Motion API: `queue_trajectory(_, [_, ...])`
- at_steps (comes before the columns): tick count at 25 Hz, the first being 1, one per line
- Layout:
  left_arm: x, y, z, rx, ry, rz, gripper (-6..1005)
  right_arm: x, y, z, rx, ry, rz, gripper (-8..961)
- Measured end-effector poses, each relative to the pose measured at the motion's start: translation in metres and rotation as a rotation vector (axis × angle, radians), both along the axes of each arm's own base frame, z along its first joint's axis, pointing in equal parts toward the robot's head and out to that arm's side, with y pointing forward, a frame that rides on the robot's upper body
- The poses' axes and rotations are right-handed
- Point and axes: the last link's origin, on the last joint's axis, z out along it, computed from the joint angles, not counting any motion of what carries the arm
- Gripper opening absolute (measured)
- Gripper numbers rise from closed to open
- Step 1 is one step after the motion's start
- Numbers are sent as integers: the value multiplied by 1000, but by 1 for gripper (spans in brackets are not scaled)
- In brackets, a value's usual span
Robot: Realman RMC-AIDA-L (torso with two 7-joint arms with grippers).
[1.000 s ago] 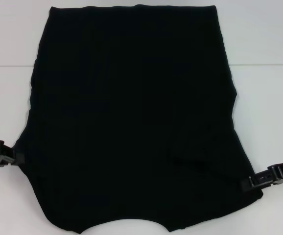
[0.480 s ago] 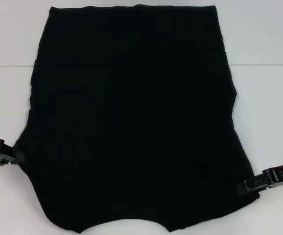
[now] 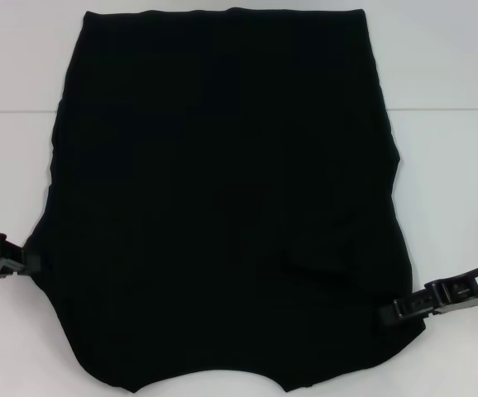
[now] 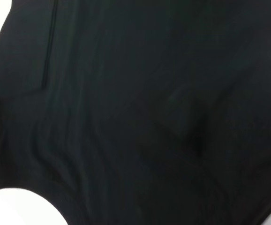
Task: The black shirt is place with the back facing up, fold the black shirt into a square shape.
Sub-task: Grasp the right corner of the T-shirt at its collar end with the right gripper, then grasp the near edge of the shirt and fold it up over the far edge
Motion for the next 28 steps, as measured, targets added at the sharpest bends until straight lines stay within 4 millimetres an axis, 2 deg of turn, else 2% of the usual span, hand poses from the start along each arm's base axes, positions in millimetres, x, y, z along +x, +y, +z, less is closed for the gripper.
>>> queue_trajectory(7, [0,0,-1,-3,-1,-1,76,3,0,2,13,2,-15,718])
queue_trajectory(18, [3,0,-3,-8,-5,-12,82,5,0,2,19,-4,-31,295])
queue_trajectory(21, [4,1,-3,-12,-7,-16,83,6,-1,3,18,-3,-37,66])
queue_trajectory(28, [14,-3,-11,-118,-3,-61,87,17,-18,10,-17,11,-102,63])
